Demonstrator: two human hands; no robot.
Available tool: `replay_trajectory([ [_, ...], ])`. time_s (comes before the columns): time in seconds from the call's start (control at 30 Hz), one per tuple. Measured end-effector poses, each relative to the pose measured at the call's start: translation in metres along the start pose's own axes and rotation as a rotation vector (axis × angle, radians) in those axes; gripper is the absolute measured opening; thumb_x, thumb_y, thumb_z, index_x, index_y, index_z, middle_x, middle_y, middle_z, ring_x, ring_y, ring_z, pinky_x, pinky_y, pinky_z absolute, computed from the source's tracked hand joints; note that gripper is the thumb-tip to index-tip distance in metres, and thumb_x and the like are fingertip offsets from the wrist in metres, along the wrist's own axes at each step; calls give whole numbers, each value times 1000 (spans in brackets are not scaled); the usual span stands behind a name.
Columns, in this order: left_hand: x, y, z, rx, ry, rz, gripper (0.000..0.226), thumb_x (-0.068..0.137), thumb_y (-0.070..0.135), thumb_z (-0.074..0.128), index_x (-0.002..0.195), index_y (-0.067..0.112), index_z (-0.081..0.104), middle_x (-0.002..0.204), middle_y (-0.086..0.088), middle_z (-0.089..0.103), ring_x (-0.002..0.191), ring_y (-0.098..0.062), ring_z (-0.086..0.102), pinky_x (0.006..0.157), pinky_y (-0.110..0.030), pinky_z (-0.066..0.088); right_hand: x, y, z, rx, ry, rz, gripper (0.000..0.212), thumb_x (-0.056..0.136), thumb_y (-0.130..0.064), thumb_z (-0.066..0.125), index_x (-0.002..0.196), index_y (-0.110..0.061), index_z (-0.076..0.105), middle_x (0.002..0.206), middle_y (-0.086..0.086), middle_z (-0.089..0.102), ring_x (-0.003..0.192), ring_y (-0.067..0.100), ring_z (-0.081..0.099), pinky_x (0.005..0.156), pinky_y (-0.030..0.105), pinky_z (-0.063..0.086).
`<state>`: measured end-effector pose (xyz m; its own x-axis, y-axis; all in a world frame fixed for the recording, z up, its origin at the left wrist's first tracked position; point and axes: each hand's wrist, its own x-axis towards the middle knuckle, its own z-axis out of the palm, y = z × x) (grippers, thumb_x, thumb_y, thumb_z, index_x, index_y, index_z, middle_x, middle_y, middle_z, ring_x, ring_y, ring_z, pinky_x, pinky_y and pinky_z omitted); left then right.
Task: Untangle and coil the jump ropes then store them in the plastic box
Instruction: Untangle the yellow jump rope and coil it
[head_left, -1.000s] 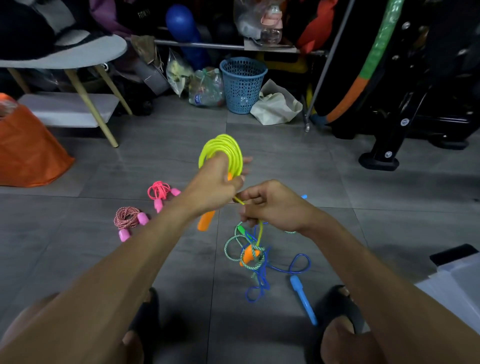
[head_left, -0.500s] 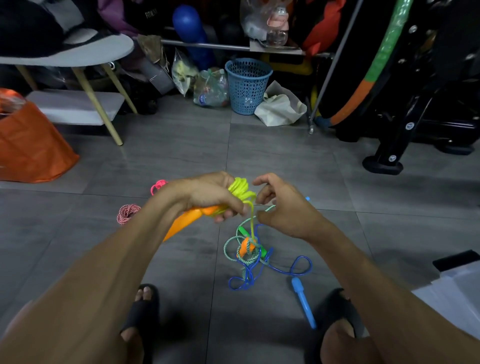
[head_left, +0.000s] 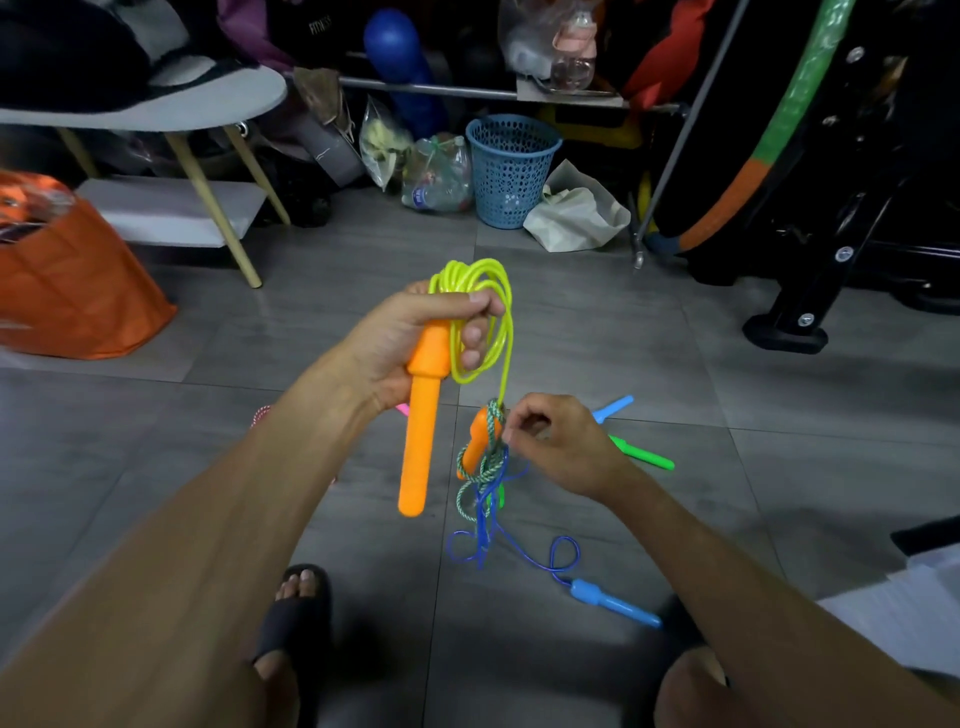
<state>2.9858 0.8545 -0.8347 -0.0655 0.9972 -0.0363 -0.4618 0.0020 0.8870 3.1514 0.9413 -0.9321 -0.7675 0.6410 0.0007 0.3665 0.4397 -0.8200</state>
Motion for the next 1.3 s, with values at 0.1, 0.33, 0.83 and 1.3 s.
replay_trajectory([
  [0.1, -1, 0, 3, -20, -8, 8, 14, 64, 14, 77, 73, 7, 69, 50, -1, 52, 43, -13, 50, 45, -20, 42, -2, -6, 6, 117, 39, 88, 20, 74, -13, 73, 81, -23, 56, 84, -4, 63, 74, 10, 60, 73, 27, 52],
  [0.33, -10, 7, 5, -130, -204, 46, 16, 67, 23, 74, 77, 11, 71, 49, 4, 52, 40, -8, 48, 48, -21, 31, 2, -14, 27, 73, 216, 89, 24, 75, -38, 73, 83, -23, 57, 82, -16, 66, 86, 1, 60, 74, 17, 44],
  [0.83, 1, 18, -12, -302, 489, 202, 16, 90, 12, 50, 97, 15, 64, 72, 3, 68, 49, -5, 53, 55, -16, 44, -25, 0, 4, -405, 22, -294, 28, 72, -4, 44, 78, -18, 67, 99, -3, 59, 79, 20, 61, 66, 33, 48],
  [1.3, -9, -2, -2, 176, -126, -210, 44, 55, 36, 86, 88, 10, 74, 55, -3, 57, 40, -12, 50, 44, -19, 41, 1, -9, -24, 157, 74, 43, 81, 72, -11, 79, 140, -24, 38, 133, -14, 48, 124, -3, 43, 89, 3, 35],
])
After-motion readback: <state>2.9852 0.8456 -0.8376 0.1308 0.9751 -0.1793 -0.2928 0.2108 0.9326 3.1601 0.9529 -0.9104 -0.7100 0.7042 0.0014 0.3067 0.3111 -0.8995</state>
